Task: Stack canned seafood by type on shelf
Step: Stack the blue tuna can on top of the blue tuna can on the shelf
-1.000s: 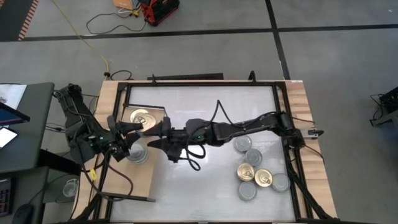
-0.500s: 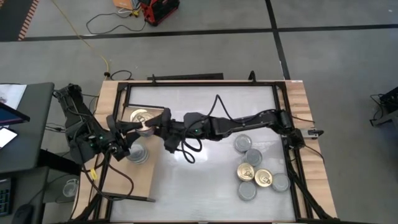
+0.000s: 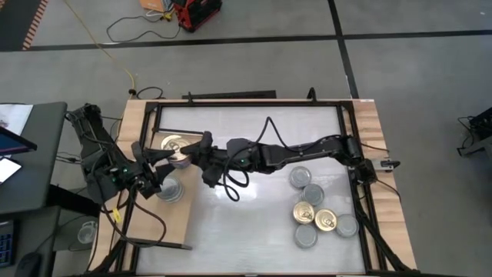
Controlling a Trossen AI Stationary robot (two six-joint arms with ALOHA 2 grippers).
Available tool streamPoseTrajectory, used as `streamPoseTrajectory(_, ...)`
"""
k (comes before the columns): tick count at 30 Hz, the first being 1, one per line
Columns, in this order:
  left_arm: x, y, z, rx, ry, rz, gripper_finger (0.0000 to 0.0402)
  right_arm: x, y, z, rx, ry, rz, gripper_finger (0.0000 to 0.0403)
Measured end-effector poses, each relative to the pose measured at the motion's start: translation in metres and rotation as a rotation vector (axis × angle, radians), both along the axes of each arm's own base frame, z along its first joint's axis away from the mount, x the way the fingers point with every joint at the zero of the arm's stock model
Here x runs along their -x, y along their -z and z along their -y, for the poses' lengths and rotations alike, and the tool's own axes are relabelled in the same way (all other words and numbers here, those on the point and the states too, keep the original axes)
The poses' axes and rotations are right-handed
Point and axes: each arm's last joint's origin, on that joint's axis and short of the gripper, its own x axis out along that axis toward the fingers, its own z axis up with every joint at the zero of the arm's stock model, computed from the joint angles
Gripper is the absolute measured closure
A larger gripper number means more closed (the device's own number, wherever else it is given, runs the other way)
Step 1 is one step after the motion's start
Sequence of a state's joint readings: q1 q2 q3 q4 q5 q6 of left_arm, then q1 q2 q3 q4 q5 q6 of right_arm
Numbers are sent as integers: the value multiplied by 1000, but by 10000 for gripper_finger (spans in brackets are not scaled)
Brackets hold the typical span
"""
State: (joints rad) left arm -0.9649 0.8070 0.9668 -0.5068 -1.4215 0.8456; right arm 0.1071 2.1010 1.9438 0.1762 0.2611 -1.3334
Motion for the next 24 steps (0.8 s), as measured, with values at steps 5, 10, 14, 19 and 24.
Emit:
streamPoseTrajectory(5,0,-2,1,58,9,29,81,0,-1,6,2,20,13,183)
streamPoseTrajectory(10,2,-5,6,170,78,72,56,-1,-3,13,-1,34,34,185)
streamPoseTrajectory(14,10,-8,14,243,158,101,54,-1,3,16,6,37,-29,185)
streamPoseTrajectory(19,22,-26,13,437,248,202,57,-2,6,18,7,-2,-52,179)
streamPoseTrajectory(24,36,-39,-10,699,386,281,73,-5,10,19,6,-90,-58,182)
